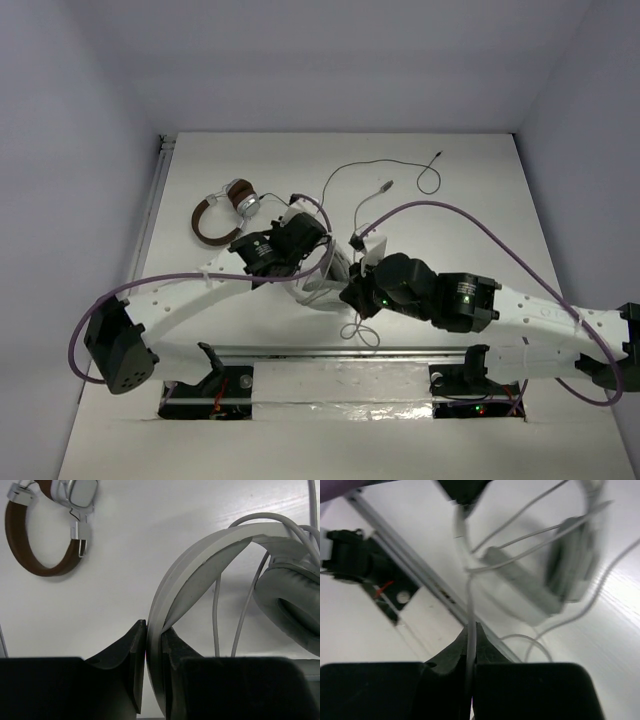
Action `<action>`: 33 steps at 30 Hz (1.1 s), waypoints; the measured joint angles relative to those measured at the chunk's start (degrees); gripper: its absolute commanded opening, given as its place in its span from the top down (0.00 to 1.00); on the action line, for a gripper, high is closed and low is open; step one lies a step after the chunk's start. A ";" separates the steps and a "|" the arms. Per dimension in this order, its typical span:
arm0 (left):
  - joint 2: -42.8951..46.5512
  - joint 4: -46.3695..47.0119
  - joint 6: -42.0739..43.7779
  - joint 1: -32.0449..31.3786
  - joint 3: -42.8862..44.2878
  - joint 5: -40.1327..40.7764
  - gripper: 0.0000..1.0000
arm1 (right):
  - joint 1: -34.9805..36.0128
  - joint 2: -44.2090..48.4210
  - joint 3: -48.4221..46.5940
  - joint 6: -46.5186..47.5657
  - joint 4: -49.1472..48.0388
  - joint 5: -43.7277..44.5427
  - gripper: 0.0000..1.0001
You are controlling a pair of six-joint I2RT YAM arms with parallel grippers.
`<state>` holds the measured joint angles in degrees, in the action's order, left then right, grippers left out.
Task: Wrap the headphones
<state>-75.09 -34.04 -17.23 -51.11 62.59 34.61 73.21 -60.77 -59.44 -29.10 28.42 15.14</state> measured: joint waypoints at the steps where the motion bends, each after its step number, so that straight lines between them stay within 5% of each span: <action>1: 0.66 -0.66 0.31 -0.31 -0.74 -0.96 1.00 | -0.61 -0.22 -0.61 0.85 1.70 1.18 1.00; 12: 11.98 -1.46 4.11 -0.63 -3.52 -13.09 1.00 | -5.22 -2.84 -5.40 5.79 11.89 15.58 1.00; 19: 11.43 -1.29 6.82 -1.66 -3.52 -20.68 1.00 | -7.82 -3.82 -6.97 7.15 12.13 23.93 0.80; 33: 12.72 -1.79 6.86 -1.70 2.62 -25.33 1.00 | -20.87 -2.32 3.32 5.95 2.03 19.52 0.75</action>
<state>-62.37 -35.83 -10.37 -52.82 65.21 9.28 52.34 -63.09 -56.12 -23.16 30.46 34.65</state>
